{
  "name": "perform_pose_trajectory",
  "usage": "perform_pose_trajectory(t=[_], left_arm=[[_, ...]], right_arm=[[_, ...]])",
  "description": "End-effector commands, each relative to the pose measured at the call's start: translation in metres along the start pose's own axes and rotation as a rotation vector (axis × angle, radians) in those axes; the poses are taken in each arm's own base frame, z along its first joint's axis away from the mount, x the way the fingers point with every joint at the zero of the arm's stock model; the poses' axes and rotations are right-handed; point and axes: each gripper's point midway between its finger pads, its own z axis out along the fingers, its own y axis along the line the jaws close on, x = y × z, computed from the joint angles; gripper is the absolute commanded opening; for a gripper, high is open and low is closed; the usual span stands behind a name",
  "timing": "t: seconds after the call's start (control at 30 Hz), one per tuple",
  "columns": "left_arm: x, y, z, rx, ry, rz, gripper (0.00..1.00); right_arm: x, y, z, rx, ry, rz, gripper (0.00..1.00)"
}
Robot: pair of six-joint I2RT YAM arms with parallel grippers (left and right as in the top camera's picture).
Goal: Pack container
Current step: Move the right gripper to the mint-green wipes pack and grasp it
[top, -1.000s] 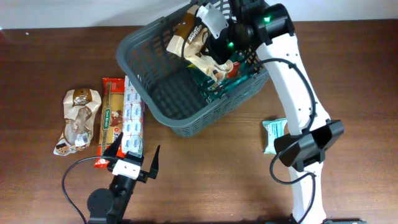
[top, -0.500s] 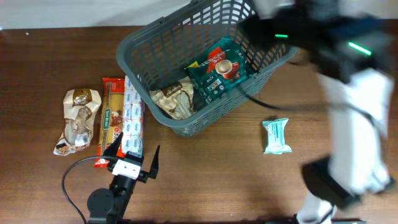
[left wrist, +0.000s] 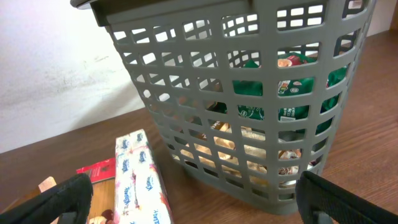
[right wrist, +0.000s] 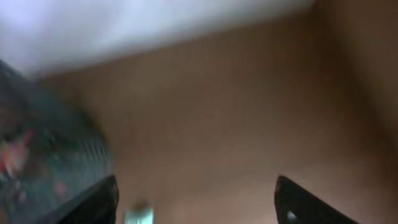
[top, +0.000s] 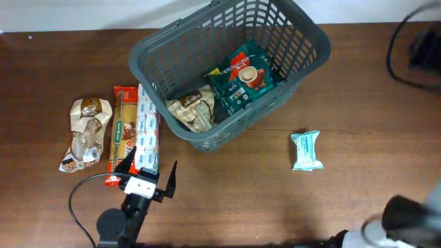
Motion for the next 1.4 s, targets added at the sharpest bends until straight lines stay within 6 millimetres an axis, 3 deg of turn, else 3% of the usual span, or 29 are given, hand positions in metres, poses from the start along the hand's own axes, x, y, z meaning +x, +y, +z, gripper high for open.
perform_pose_trajectory(t=[0.0,0.13,0.27,0.43,0.63,0.87,1.07,1.1,1.13,1.17,1.37], left_arm=[[0.003,0.0,0.0,-0.003,0.003,-0.005,0.99],[0.003,0.0,0.0,-0.003,0.003,-0.005,0.99],[0.003,0.0,0.0,-0.003,0.003,-0.005,0.99],[0.003,0.0,0.0,-0.003,0.003,-0.005,0.99],[0.003,0.0,0.0,-0.003,0.003,-0.005,0.99],[0.003,0.0,0.0,-0.003,0.003,-0.005,0.99],[0.003,0.0,0.0,-0.003,0.003,-0.005,0.99],[0.003,0.0,0.0,-0.003,0.003,-0.005,0.99],[0.003,0.0,0.0,-0.003,0.003,-0.005,0.99],[0.003,0.0,0.0,-0.003,0.003,-0.005,0.99],[0.003,0.0,0.0,-0.003,0.003,-0.005,0.99]], right_arm=[[0.06,0.017,0.062,-0.152,0.225,0.083,0.73],[0.123,0.037,0.114,-0.2,0.397,0.073,0.73],[0.176,0.06,0.146,-0.232,0.503,0.029,0.73],[0.227,0.073,0.165,-0.25,0.591,0.004,0.73],[0.271,0.074,0.17,-0.263,0.679,0.014,0.73],[0.293,0.084,0.169,-0.293,0.723,-0.026,0.68],[0.295,0.091,0.169,-0.304,0.725,-0.048,0.39],[0.294,0.091,0.17,-0.305,0.722,-0.049,0.29],[0.293,0.091,0.17,-0.302,0.718,-0.042,0.11],[0.293,0.091,0.171,-0.302,0.715,-0.043,0.04],[0.286,0.092,0.173,-0.298,0.694,-0.029,0.04]])
